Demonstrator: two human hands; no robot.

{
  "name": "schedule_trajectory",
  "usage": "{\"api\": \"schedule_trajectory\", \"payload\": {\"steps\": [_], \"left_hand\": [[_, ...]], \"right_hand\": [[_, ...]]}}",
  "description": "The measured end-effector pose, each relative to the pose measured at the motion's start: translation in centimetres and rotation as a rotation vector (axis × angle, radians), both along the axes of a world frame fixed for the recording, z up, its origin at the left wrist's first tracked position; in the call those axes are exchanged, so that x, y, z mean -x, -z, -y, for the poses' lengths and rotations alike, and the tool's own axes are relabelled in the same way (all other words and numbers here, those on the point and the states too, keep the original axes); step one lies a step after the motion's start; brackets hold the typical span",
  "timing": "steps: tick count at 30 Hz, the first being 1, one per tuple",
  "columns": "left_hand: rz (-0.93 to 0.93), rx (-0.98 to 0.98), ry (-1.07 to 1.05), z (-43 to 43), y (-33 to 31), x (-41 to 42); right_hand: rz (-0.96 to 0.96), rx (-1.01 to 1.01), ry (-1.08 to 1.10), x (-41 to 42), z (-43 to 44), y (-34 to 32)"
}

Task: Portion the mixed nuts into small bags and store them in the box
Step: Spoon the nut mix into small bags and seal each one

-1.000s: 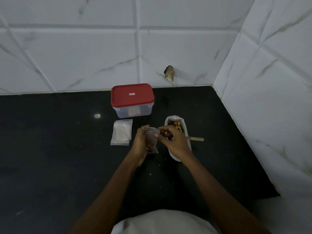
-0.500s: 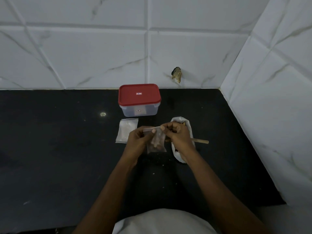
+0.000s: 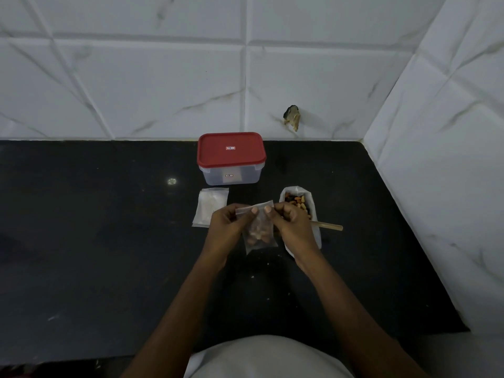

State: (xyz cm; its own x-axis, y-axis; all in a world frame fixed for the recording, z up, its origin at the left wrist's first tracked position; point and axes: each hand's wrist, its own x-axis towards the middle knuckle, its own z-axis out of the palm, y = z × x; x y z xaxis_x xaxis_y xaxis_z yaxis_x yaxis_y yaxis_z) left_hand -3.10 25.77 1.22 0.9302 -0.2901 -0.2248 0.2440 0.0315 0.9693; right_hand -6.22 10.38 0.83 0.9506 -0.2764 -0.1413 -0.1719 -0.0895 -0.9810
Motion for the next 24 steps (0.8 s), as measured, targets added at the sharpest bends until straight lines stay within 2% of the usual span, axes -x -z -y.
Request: {"api": "schedule_trajectory", "payload": {"steps": [7,16,24], "left_hand": [[0.148,-0.161,0.044,0.3,0.2,-0.6],[0.168,-0.167,0.138,0.3,0.7,-0.9],[0.235,-0.234,0.160,0.1,1.0,-1.6]], "right_hand": [[0.011,0.030,0.048,0.0,0.0,0.3],[-0.013,0.210,0.094,-0.3,0.0,0.0],[0.021,0.201,-0.024,-0.4,0.3,-0.3]]}}
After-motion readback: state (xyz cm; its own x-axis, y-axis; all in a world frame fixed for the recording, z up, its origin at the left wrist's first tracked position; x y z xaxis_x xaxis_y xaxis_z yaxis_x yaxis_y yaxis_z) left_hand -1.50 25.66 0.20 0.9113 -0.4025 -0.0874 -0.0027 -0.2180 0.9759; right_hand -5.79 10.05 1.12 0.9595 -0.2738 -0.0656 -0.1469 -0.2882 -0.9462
